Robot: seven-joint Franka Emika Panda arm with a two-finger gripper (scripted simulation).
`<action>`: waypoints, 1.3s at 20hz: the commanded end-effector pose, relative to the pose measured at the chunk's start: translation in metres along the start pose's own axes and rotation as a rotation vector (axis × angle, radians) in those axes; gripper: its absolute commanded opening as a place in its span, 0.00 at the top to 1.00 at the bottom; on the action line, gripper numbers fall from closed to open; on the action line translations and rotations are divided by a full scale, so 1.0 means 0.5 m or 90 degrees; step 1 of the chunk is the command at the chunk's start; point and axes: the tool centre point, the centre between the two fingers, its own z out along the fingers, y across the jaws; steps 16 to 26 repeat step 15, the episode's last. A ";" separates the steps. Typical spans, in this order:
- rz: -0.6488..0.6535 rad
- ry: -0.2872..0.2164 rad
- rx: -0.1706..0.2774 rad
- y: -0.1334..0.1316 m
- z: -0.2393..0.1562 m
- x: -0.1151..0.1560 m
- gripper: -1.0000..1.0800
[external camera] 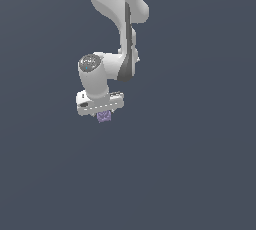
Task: Pick up the object and move it to a goal position.
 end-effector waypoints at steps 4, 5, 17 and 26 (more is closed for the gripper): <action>0.000 0.000 0.000 0.052 -0.042 -0.077 1.00; 0.000 0.000 0.000 0.061 -0.049 -0.088 1.00; 0.000 0.000 0.000 0.104 -0.082 -0.144 1.00; 0.000 0.000 0.000 0.104 -0.082 -0.144 1.00</action>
